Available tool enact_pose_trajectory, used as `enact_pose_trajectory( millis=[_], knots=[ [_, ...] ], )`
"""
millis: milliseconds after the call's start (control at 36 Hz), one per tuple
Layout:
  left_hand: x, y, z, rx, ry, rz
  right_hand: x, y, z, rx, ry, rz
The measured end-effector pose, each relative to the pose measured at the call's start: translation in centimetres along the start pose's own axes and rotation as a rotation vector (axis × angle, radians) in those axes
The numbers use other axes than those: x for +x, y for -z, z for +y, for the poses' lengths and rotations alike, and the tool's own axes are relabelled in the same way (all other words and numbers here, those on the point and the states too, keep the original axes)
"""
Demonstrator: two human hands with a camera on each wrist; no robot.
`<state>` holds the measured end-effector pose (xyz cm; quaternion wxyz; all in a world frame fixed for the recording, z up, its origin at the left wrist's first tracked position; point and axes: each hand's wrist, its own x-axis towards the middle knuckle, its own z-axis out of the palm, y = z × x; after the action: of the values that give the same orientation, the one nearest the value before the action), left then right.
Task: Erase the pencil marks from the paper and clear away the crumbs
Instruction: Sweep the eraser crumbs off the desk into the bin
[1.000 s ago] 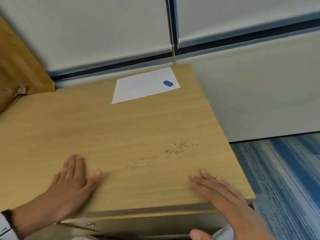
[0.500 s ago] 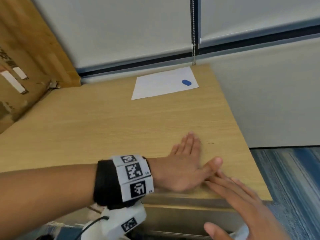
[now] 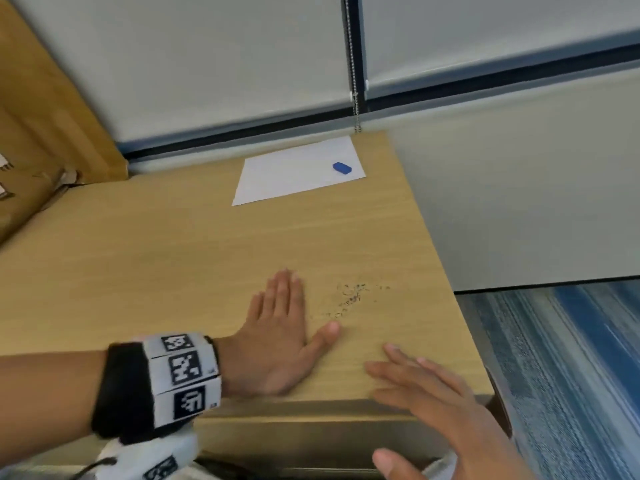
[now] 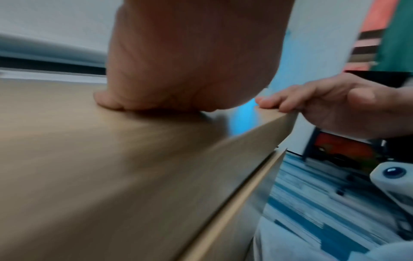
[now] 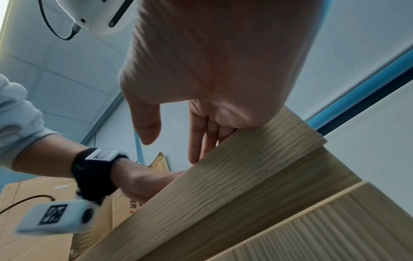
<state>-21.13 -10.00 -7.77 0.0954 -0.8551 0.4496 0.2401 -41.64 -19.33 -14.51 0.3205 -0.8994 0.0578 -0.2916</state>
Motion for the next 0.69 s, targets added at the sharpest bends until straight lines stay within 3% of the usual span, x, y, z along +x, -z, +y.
enact_pose_trajectory(
  millis=[111, 278, 333, 417, 528, 611, 694],
  knots=[
    [1.5, 1.1, 5.5, 0.025, -0.168, -0.038, 0.0, 0.6, 0.5, 0.091, 0.095, 0.024],
    [2.5, 3.0, 10.2, -0.019, -0.393, -0.125, -0.2, 0.8, 1.4, 0.05, 0.046, -0.037],
    [2.2, 4.1, 9.7, -0.107, -0.382, -0.114, -0.1, 0.8, 1.1, 0.07, 0.075, -0.006],
    [2.2, 5.0, 6.4, -0.141, -0.234, -0.009, 0.0, 1.1, 0.8, 0.228, 0.064, 0.027],
    [3.5, 5.1, 0.9, -0.014, -0.04, 0.07, 0.0, 0.9, 0.8, 0.252, 0.067, 0.057],
    [4.2, 4.7, 0.4, 0.078, -0.034, 0.003, -0.1, 0.8, 1.0, 0.291, 0.078, 0.067],
    [4.5, 4.5, 3.0, 0.112, -0.128, -0.05, 0.1, 0.6, 1.3, 0.283, 0.109, 0.053]
  ],
)
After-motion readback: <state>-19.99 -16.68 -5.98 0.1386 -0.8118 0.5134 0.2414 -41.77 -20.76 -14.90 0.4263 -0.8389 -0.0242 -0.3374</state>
